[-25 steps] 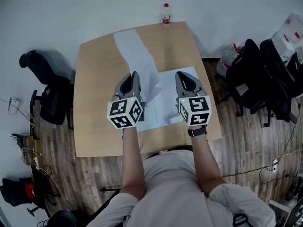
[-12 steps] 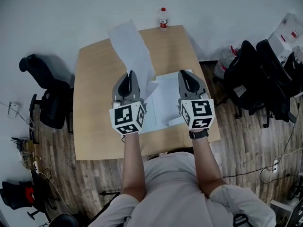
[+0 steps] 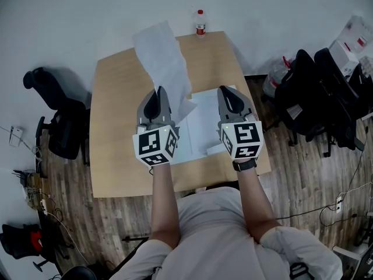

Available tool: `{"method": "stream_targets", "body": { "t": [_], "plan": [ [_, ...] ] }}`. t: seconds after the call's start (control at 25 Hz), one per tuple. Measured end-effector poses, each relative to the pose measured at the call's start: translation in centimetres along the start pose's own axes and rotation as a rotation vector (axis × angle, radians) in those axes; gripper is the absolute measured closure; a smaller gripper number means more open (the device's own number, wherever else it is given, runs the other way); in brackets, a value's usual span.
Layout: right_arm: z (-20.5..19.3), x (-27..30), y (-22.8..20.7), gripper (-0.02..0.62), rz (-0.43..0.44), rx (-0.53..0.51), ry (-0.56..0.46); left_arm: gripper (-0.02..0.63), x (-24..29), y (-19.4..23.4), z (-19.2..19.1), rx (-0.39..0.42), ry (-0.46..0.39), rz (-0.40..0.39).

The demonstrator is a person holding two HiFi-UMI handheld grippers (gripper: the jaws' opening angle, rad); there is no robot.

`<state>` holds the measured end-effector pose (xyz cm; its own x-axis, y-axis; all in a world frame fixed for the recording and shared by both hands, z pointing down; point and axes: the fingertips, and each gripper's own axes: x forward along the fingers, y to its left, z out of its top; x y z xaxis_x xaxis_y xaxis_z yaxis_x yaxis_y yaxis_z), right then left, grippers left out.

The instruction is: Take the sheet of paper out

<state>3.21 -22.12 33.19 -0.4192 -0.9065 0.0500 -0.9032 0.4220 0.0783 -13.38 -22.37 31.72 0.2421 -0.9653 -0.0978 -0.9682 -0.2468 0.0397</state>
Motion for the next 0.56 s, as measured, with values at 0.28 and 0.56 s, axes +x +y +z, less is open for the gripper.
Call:
{"method": "stream_targets", "body": {
  "t": [0.28, 0.56],
  "plan": [
    [0.05, 0.17, 0.24, 0.583, 0.010, -0.008, 0.002, 0.597, -0.05, 0.24, -0.29, -0.014, 0.006, 0.001],
    [-0.06, 0.45, 0.41, 0.583, 0.018, -0.010, 0.004, 0.597, 0.04, 0.42, -0.29, -0.013, 0.008, 0.000]
  ]
}}
